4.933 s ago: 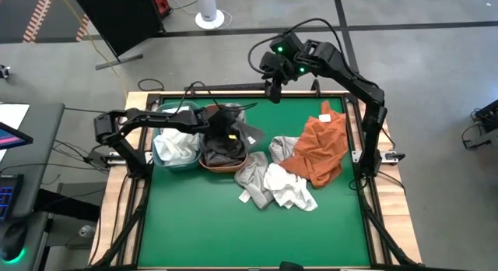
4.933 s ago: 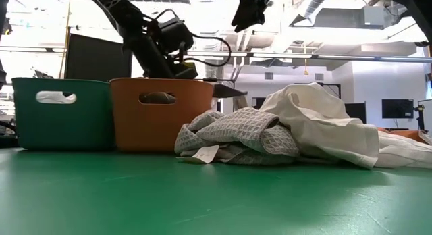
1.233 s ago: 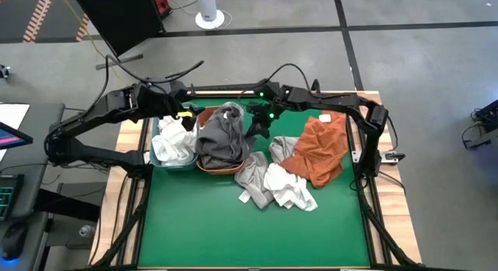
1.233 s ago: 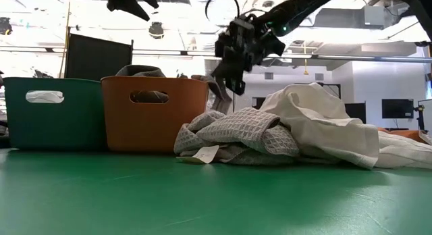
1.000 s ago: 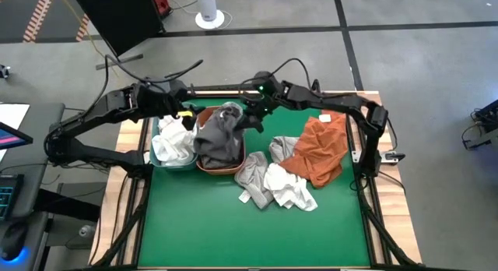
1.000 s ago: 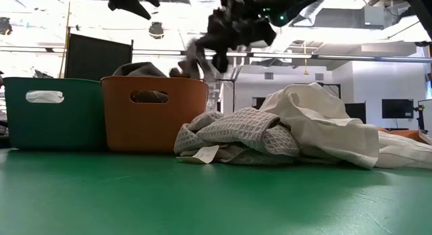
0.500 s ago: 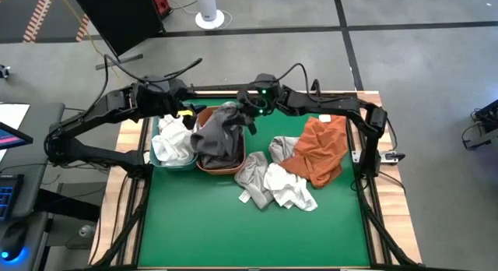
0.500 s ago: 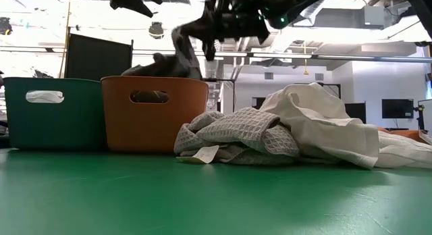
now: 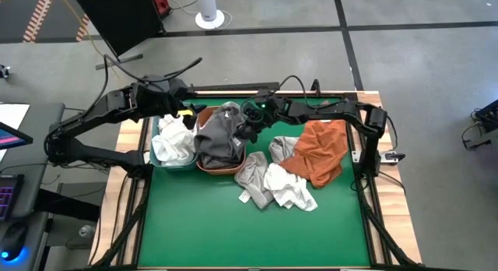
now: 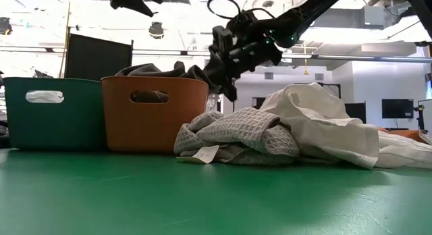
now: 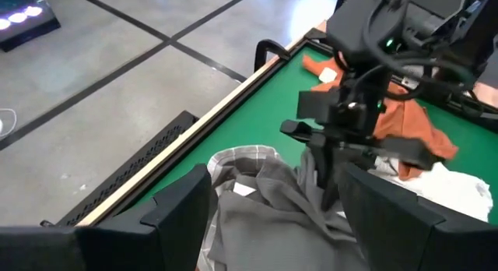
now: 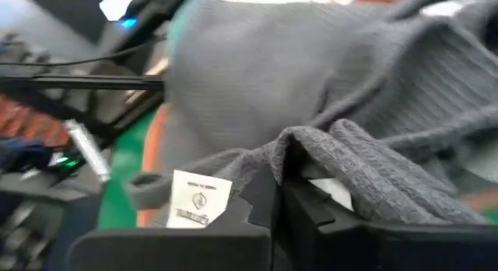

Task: Sort towels by color in basket
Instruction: Put the black towel into the orange bin

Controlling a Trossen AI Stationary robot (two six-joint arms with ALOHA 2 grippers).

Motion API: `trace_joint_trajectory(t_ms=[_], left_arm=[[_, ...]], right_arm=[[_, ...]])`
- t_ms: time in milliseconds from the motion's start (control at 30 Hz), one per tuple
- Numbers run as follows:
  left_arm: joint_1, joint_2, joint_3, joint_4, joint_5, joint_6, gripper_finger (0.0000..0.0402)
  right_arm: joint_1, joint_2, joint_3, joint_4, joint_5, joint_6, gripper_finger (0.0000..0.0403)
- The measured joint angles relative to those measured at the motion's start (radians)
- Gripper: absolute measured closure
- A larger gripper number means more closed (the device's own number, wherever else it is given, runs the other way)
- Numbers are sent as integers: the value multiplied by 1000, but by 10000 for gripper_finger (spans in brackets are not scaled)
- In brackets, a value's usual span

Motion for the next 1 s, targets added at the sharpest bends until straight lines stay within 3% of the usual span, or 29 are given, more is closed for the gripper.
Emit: trace_joint_trajectory(t_ms=[233, 400, 633, 1000], left_arm=[[0, 0, 0, 57, 0, 0, 132], [-5, 24, 0, 64, 11, -5, 132], [-62, 146, 0, 95, 69, 23, 132], [-81, 229, 0, 178, 69, 65, 132]], right_arm=[[2, 0, 1, -26, 17, 1, 306], [13, 0, 38, -34, -16, 25, 244], [36, 0, 143, -29, -24, -5, 162], [52, 0, 312, -289, -92, -153, 147]])
